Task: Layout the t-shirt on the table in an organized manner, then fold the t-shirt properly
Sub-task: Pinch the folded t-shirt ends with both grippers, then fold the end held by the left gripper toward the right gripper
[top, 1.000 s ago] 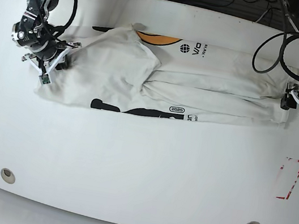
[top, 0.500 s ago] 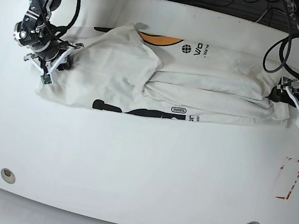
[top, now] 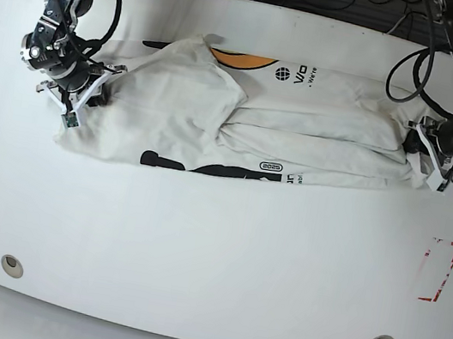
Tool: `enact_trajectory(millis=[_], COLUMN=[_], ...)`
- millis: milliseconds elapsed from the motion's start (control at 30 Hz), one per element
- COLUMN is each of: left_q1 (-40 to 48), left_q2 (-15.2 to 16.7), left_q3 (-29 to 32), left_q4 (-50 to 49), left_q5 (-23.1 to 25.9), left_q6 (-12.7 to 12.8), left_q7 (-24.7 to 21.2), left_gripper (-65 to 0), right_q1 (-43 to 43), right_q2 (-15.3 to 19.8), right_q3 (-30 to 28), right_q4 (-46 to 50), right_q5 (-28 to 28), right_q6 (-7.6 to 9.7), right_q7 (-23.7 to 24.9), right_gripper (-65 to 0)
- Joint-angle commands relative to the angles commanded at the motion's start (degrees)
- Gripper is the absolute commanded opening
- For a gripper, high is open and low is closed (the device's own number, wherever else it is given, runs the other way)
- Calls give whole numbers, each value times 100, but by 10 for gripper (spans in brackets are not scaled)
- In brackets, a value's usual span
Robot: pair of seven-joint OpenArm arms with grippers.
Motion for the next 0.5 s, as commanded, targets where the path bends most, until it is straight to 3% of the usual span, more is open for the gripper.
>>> enact_trajectory(millis=[300, 500], left_q1=[448, 598], left_q2=[18, 9], left_q3=[123, 1081], left_q4=[1925, 3147], left_q5=[-9, -26], left_q6=[0, 0], left_q7=[9, 18], left_gripper=[-624, -622], right_q1=[0, 0], right_q2=[0, 0], right_q3=[9, 0], right_q4=[0, 0], right_q5=[0, 0], right_q6=[0, 0], right_q7=[0, 0], right_gripper=[-569, -569])
